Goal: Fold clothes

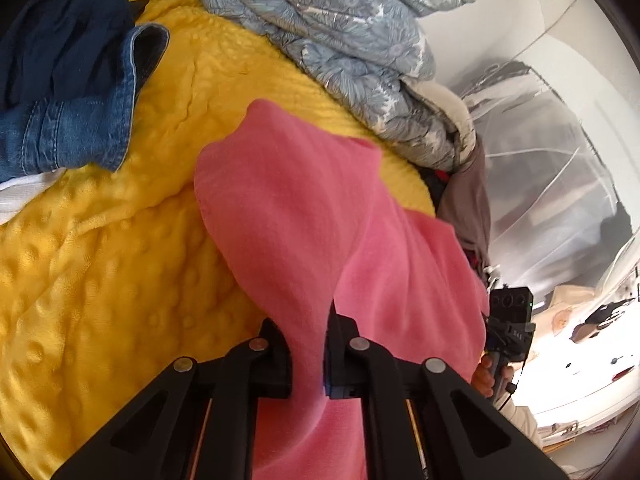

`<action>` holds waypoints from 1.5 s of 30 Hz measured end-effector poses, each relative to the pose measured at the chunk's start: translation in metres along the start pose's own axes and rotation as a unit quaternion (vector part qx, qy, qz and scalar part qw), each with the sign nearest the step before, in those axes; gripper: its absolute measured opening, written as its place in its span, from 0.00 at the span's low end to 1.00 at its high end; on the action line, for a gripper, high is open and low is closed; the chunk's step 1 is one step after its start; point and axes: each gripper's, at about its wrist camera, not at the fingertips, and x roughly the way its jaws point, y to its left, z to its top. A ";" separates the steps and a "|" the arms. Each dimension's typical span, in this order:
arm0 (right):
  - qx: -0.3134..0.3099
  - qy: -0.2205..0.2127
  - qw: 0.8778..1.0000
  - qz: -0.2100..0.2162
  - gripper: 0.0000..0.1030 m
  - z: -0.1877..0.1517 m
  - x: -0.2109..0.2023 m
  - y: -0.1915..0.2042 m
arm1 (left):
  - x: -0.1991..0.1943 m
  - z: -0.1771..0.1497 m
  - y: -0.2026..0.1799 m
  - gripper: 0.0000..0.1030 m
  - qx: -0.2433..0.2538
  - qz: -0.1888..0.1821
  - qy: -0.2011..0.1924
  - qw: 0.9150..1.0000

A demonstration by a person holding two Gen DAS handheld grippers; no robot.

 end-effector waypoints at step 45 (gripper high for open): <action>0.029 0.068 0.992 -0.107 0.73 -0.017 -0.005 -0.012 | -0.041 0.001 -0.006 0.51 0.022 0.173 -0.066 0.983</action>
